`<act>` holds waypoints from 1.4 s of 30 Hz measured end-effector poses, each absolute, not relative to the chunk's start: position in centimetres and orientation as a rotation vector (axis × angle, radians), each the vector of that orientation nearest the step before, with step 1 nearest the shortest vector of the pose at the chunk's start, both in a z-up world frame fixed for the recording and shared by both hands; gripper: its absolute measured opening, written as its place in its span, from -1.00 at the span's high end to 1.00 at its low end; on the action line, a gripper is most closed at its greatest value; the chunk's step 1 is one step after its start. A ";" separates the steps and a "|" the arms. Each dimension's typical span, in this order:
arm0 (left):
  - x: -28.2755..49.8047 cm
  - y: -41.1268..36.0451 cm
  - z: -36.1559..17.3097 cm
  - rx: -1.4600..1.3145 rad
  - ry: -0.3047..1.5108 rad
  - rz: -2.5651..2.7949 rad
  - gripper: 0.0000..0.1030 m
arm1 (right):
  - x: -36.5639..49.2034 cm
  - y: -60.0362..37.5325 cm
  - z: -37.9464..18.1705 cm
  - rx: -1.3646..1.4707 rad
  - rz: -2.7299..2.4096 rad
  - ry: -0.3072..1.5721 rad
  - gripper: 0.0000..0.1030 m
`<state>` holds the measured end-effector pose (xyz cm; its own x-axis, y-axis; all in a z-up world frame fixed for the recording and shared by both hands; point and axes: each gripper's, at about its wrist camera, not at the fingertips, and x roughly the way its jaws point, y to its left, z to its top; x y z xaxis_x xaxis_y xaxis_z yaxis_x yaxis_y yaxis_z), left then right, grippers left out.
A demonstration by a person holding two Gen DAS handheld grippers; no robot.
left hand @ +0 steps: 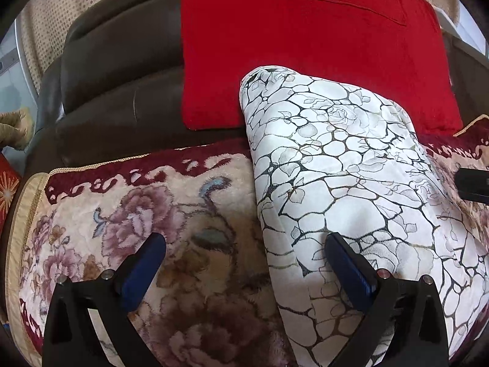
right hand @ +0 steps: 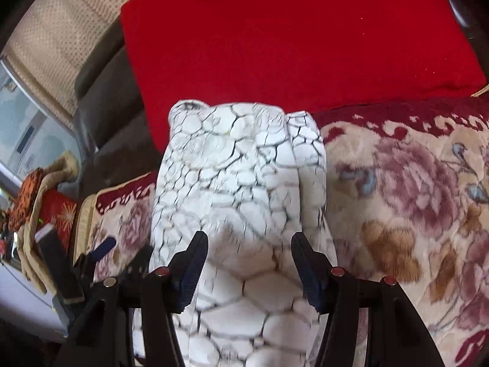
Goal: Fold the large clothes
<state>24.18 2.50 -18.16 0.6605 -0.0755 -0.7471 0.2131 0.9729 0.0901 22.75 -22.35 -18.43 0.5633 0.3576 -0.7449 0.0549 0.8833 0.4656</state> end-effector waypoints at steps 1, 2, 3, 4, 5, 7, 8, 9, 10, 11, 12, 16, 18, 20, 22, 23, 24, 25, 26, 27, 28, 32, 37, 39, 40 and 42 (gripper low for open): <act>24.3 2.5 -18.2 0.176 0.836 -0.164 -1.00 | 23.2 -22.4 -18.8 0.476 0.185 0.973 -0.18; 24.4 2.4 -18.3 0.177 0.838 -0.164 -1.00 | 23.8 -22.2 -19.5 0.481 0.181 0.990 -0.18; 24.6 2.4 -18.5 0.178 0.841 -0.166 -1.00 | 24.3 -22.1 -20.4 0.490 0.175 1.016 -0.18; 24.7 2.3 -18.6 0.178 0.843 -0.168 -1.00 | 24.9 -22.2 -21.4 0.508 0.168 1.044 -0.18; 24.8 2.3 -18.7 0.178 0.846 -0.171 -1.00 | 25.3 -22.3 -22.7 0.533 0.165 1.072 -0.18; 24.9 2.3 -18.8 0.180 0.842 -0.169 -1.00 | 25.4 -22.7 -23.6 0.567 0.172 1.069 -0.18; 24.9 2.4 -18.8 0.182 0.839 -0.168 -1.00 | 25.4 -22.8 -23.4 0.565 0.178 1.065 -0.18; 25.0 2.4 -18.8 0.184 0.838 -0.167 -1.00 | 25.4 -22.9 -23.0 0.558 0.185 1.062 -0.18; 25.0 2.4 -18.7 0.182 0.839 -0.165 -1.00 | 25.3 -23.0 -22.8 0.559 0.187 1.057 -0.18; 25.0 2.4 -18.7 0.178 0.839 -0.161 -1.00 | 25.0 -23.4 -22.5 0.571 0.189 1.043 -0.18; 25.0 2.4 -18.6 0.175 0.836 -0.159 -1.00 | 24.6 -23.7 -22.2 0.581 0.193 1.030 -0.18; 25.3 2.4 -18.4 0.171 0.831 -0.152 -1.00 | 23.5 -24.9 -20.4 0.597 0.223 0.973 -0.18; 25.5 2.5 -18.4 0.165 0.832 -0.152 -1.00 | 23.6 -25.1 -19.5 0.588 0.227 0.950 -0.19; 25.7 2.6 -18.4 0.154 0.842 -0.161 -1.00 | 23.6 -25.6 -18.9 0.572 0.219 0.940 -0.19; 25.9 2.7 -18.4 0.145 0.852 -0.174 -1.00 | 23.9 -26.0 -19.1 0.575 0.216 0.955 -0.27; 26.0 2.7 -18.4 0.139 0.858 -0.187 -1.00 | 24.0 -26.6 -19.6 0.591 0.215 0.974 -0.30; 26.0 2.8 -18.4 0.134 0.863 -0.197 -1.00 | 24.4 -26.5 -20.1 0.607 0.210 0.986 -0.30; 26.0 2.8 -18.4 0.128 0.868 -0.207 -1.00 | 24.7 -27.0 -20.7 0.637 0.212 1.001 -0.31; 26.0 2.8 -18.4 0.123 0.870 -0.215 -1.00 | 24.8 -27.6 -21.4 0.671 0.217 1.012 -0.31; 26.0 2.8 -18.4 0.119 0.872 -0.224 -1.00 | 24.8 -28.2 -21.9 0.702 0.220 1.021 -0.31; 26.1 2.8 -18.4 0.117 0.875 -0.231 -1.00 | 25.0 -28.4 -22.3 0.719 0.222 1.027 -0.31; 25.8 2.7 -18.1 0.097 0.880 -0.295 -1.00 | 24.8 -29.5 -23.5 0.798 0.281 1.033 -0.32; 25.5 3.0 -17.6 0.052 0.881 -0.380 -1.00 | 24.3 -30.4 -23.9 0.829 0.309 1.029 -0.34; 25.6 3.2 -17.4 0.018 0.901 -0.446 -1.00 | 24.3 -30.5 -24.0 0.843 0.320 1.032 -0.34; 25.6 3.4 -17.4 0.005 0.910 -0.467 -1.00 | 24.2 -30.6 -24.1 0.844 0.321 1.036 -0.34; 25.7 3.8 -17.6 -0.017 0.925 -0.486 -1.00 | 24.1 -30.8 -24.1 0.840 0.319 1.036 -0.34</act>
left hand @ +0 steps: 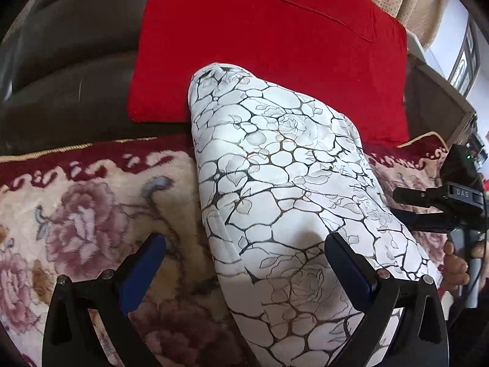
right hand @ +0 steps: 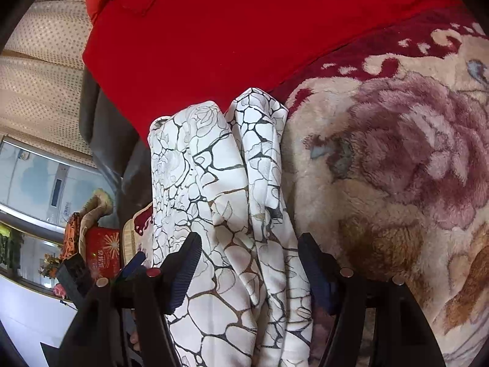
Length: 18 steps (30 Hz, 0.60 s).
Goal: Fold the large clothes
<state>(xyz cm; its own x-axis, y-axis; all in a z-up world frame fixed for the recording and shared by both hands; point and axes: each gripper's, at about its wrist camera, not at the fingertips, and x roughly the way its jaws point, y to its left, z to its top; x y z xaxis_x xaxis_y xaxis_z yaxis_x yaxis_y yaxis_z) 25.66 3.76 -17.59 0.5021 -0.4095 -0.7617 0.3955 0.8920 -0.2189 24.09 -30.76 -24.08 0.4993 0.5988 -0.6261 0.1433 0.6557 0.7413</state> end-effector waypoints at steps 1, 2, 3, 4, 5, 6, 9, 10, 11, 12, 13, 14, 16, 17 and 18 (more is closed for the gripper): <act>25.7 3.9 -17.8 -0.027 0.935 -0.493 -1.00 | 23.9 -31.1 -24.1 0.842 0.320 1.035 -0.35; 25.9 4.0 -18.0 -0.030 0.950 -0.497 -1.00 | 23.8 -31.4 -24.1 0.848 0.321 1.036 -0.35; 26.0 4.0 -18.4 -0.028 0.967 -0.501 -1.00 | 23.6 -31.6 -24.3 0.860 0.325 1.037 -0.37; 26.1 3.9 -18.8 -0.030 0.985 -0.512 -1.00 | 23.4 -32.1 -24.4 0.870 0.330 1.040 -0.38; 26.2 3.7 -19.0 -0.041 0.999 -0.522 -1.00 | 23.4 -32.2 -24.7 0.879 0.336 1.048 -0.38; 26.3 3.7 -19.2 -0.054 1.005 -0.526 -1.00 | 23.4 -32.1 -24.9 0.878 0.339 1.055 -0.38; 26.2 3.3 -19.1 -0.063 1.010 -0.549 -1.00 | 23.5 -31.1 -25.0 0.841 0.352 1.066 -0.39; 26.2 3.1 -19.0 -0.057 1.006 -0.549 -1.00 | 23.5 -30.8 -24.9 0.838 0.372 1.064 -0.42; 26.1 2.7 -19.0 -0.044 1.002 -0.552 -1.00 | 23.5 -30.4 -25.0 0.848 0.400 1.062 -0.45; 25.9 2.3 -18.9 -0.025 0.998 -0.553 -1.00 | 23.5 -30.2 -25.1 0.847 0.406 1.060 -0.51; 25.8 1.9 -18.9 -0.009 0.993 -0.553 -1.00 | 23.5 -29.9 -25.1 0.842 0.406 1.058 -0.55; 25.7 1.5 -18.8 0.007 0.986 -0.556 -1.00 | 23.6 -29.6 -25.1 0.832 0.410 1.059 -0.56; 25.4 0.8 -18.7 0.033 0.974 -0.561 -1.00 | 23.9 -28.8 -25.2 0.818 0.414 1.060 -0.59; 25.4 0.6 -18.7 0.041 0.972 -0.560 -1.00 | 24.1 -28.5 -25.3 0.817 0.419 1.063 -0.59; 25.4 0.5 -18.7 0.048 0.969 -0.558 -1.00 | 24.2 -28.2 -25.4 0.822 0.423 1.065 -0.59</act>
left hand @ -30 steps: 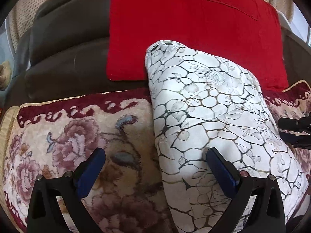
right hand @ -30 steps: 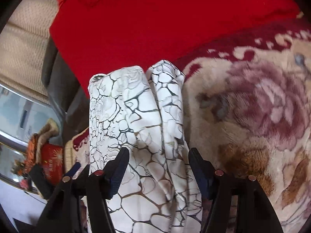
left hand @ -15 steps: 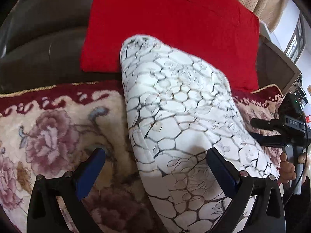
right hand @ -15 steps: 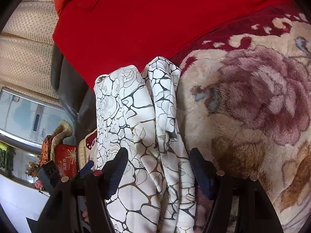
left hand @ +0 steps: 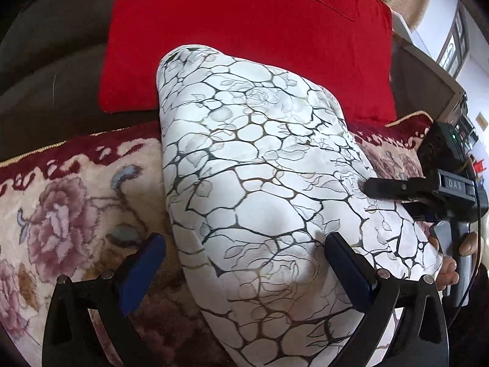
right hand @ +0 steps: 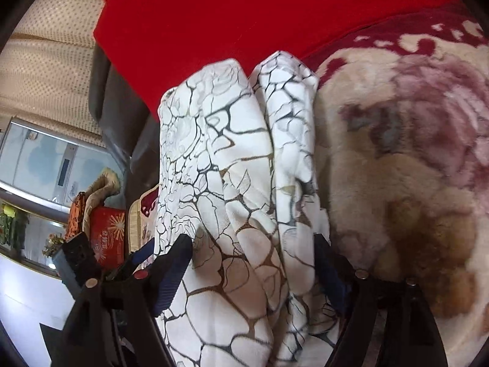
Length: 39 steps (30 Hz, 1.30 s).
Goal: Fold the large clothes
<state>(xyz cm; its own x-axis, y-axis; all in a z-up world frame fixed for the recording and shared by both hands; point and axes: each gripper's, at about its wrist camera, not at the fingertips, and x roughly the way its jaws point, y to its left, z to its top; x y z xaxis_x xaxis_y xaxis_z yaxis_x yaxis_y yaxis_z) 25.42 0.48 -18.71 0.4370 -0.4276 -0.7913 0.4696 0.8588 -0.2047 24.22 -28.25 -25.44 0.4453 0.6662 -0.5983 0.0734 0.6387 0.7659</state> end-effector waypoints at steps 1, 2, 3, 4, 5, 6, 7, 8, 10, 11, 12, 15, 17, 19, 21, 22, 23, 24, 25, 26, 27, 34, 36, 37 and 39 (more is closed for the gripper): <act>25.4 0.3 -18.7 0.051 0.968 -0.556 -1.00 | 24.4 -28.0 -25.7 0.835 0.427 1.062 -0.61; 25.4 0.2 -18.7 0.049 0.969 -0.557 -1.00 | 24.6 -28.0 -25.8 0.846 0.434 1.059 -0.63; 25.5 0.1 -18.7 0.047 0.969 -0.557 -1.00 | 24.8 -27.8 -26.0 0.857 0.446 1.057 -0.63; 25.5 0.1 -18.8 0.046 0.969 -0.556 -1.00 | 25.0 -27.5 -26.1 0.858 0.450 1.056 -0.63; 25.4 0.3 -18.7 0.045 0.969 -0.556 -1.00 | 25.1 -27.4 -26.1 0.855 0.448 1.058 -0.63; 25.4 0.3 -18.6 0.044 0.970 -0.556 -1.00 | 25.2 -27.2 -26.1 0.854 0.448 1.054 -0.63; 25.4 0.2 -18.6 0.042 0.970 -0.555 -1.00 | 25.2 -27.0 -26.1 0.851 0.451 1.049 -0.62; 25.4 0.1 -18.6 0.041 0.971 -0.554 -1.00 | 25.2 -26.8 -26.1 0.847 0.452 1.045 -0.61; 25.4 0.0 -18.7 0.043 0.969 -0.551 -1.00 | 25.2 -26.5 -26.2 0.844 0.457 1.040 -0.56; 25.4 -0.1 -18.9 0.046 0.968 -0.550 -1.00 | 25.2 -26.4 -26.2 0.844 0.460 1.039 -0.54; 25.2 0.3 -18.7 0.050 0.966 -0.551 -1.00 | 25.2 -26.3 -26.3 0.845 0.462 1.038 -0.51; 25.4 0.0 -18.7 0.056 0.963 -0.548 -1.00 | 25.2 -26.7 -26.4 0.850 0.463 1.040 -0.50; 25.2 0.1 -18.5 0.061 0.958 -0.543 -1.00 | 25.3 -27.0 -26.5 0.860 0.460 1.055 -0.50; 25.0 0.5 -18.1 0.075 0.939 -0.527 -1.00 | 25.3 -27.5 -25.9 0.827 0.433 1.069 -0.51; 24.9 0.7 -17.9 0.083 0.928 -0.514 -1.00 | 25.1 -28.1 -25.3 0.806 0.408 1.052 -0.51; 24.8 0.8 -17.8 0.083 0.923 -0.505 -1.00 | 24.9 -28.4 -25.1 0.802 0.404 1.046 -0.51; 24.9 1.0 -17.7 0.081 0.922 -0.500 -1.00 | 24.9 -28.6 -25.2 0.813 0.408 1.049 -0.51; 24.9 1.1 -17.6 0.079 0.925 -0.498 -1.00 | 24.9 -28.7 -25.4 0.830 0.412 1.058 -0.51; 25.0 1.3 -17.5 0.076 0.927 -0.498 -1.00 | 25.0 -28.8 -25.6 0.837 0.413 1.071 -0.51; 24.9 1.6 -17.3 0.073 0.923 -0.497 -1.00 | 25.0 -28.8 -25.6 0.824 0.406 1.079 -0.51; 24.8 1.9 -17.1 0.071 0.915 -0.491 -1.00 | 24.9 -28.9 -25.4 0.813 0.396 1.077 -0.51; 25.4 5.5 -15.6 0.025 0.843 -0.281 -1.00 | 21.7 -29.9 -18.9 0.616 0.226 0.826 -0.50; 25.7 5.6 -15.8 0.045 0.849 -0.230 -1.00 | 21.1 -28.4 -17.2 0.567 0.274 0.781 -0.48; 25.8 5.4 -16.1 0.074 0.856 -0.212 -1.00 | 21.2 -27.6 -16.9 0.549 0.296 0.781 -0.37; 25.8 3.9 -17.4 0.182 0.889 -0.179 -1.00 | 21.8 -25.4 -17.2 0.499 0.356 0.838 -0.22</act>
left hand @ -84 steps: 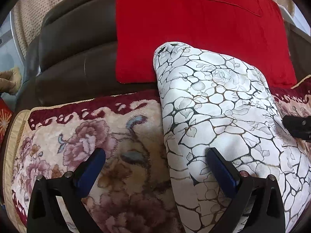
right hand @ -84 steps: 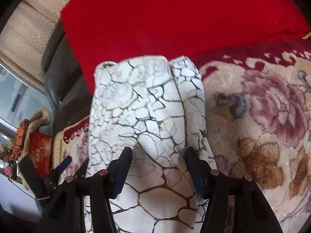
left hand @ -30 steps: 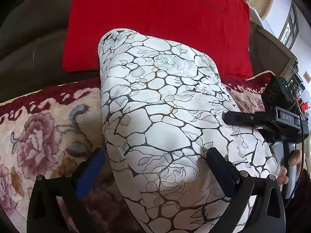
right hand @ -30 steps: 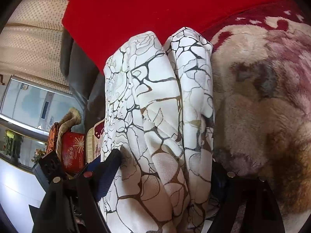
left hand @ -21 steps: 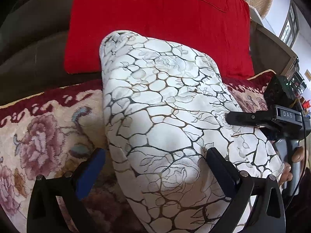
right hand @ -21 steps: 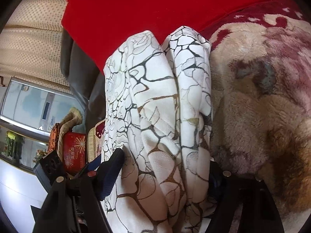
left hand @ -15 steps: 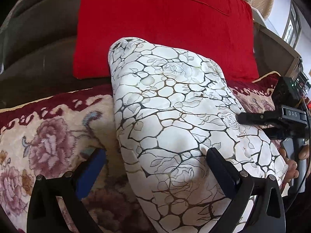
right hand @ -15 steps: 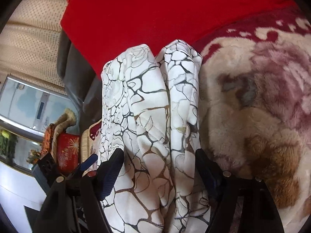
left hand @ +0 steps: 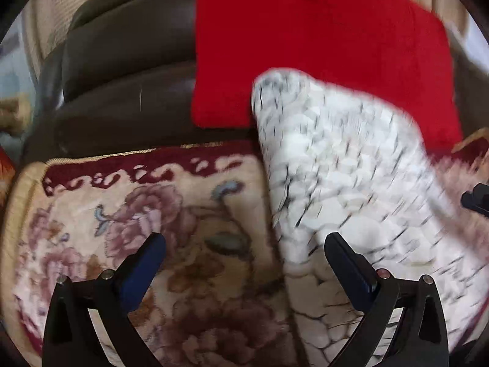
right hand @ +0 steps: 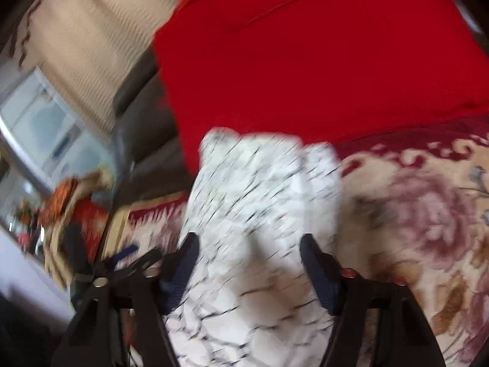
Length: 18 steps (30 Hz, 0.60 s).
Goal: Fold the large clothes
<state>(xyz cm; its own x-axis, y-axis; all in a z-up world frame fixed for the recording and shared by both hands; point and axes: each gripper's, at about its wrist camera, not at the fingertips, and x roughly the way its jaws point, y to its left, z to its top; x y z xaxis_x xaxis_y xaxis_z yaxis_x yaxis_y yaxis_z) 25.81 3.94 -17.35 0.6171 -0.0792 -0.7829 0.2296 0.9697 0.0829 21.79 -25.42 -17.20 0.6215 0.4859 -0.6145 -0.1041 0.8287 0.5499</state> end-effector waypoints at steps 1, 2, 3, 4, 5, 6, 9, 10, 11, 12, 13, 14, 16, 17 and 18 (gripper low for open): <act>25.7 3.4 -17.8 0.218 0.898 -0.174 -1.00 | 22.4 -24.3 -18.0 0.475 0.358 0.893 -0.19; 25.5 2.7 -18.2 0.265 0.894 -0.163 -1.00 | 22.9 -23.7 -18.7 0.459 0.351 0.939 -0.19; 25.3 2.6 -18.2 0.278 0.878 -0.160 -1.00 | 23.5 -23.1 -19.9 0.438 0.339 0.997 -0.15; 25.1 2.5 -17.9 0.287 0.867 -0.162 -1.00 | 24.0 -22.7 -20.9 0.417 0.321 1.042 -0.15; 25.0 2.7 -17.7 0.288 0.866 -0.163 -1.00 | 24.4 -22.7 -21.4 0.413 0.305 1.061 -0.15; 25.1 2.9 -17.5 0.282 0.864 -0.165 -1.00 | 24.6 -23.0 -21.3 0.427 0.302 1.061 -0.15; 25.3 3.3 -17.1 0.258 0.858 -0.151 -1.00 | 25.5 -24.2 -19.2 0.487 0.310 1.009 -0.15; 25.4 3.4 -17.0 0.250 0.852 -0.139 -1.00 | 26.0 -24.4 -18.7 0.487 0.300 0.992 -0.16; 25.6 3.6 -16.8 0.237 0.846 -0.126 -1.00 | 26.7 -24.8 -18.1 0.489 0.272 0.973 -0.17; 25.9 3.6 -16.8 0.224 0.845 -0.118 -1.00 | 27.4 -25.2 -17.7 0.490 0.249 0.969 -0.20; 26.0 3.8 -16.6 0.208 0.844 -0.109 -1.00 | 29.1 -25.5 -17.4 0.487 0.233 0.970 -0.20; 26.1 3.9 -16.5 0.195 0.844 -0.095 -1.00 | 30.2 -25.8 -17.2 0.483 0.222 0.965 -0.20; 26.6 4.2 -16.6 0.196 0.836 -0.059 -1.00 | 32.3 -26.0 -16.9 0.459 0.175 0.959 -0.21; 26.9 4.3 -16.7 0.204 0.834 -0.039 -1.00 | 33.8 -26.2 -17.0 0.443 0.139 0.969 -0.22; 27.1 4.3 -16.9 0.208 0.834 -0.026 -1.00 | 34.7 -26.2 -16.9 0.427 0.112 0.972 -0.22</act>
<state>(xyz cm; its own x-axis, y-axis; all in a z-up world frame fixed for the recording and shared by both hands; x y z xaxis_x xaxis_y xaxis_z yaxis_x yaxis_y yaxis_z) 27.08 4.33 -16.88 0.6725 0.0587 -0.7377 0.1043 0.9794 0.1730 34.68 -26.20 -16.95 0.5655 0.2808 -0.7755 0.0965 0.9113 0.4004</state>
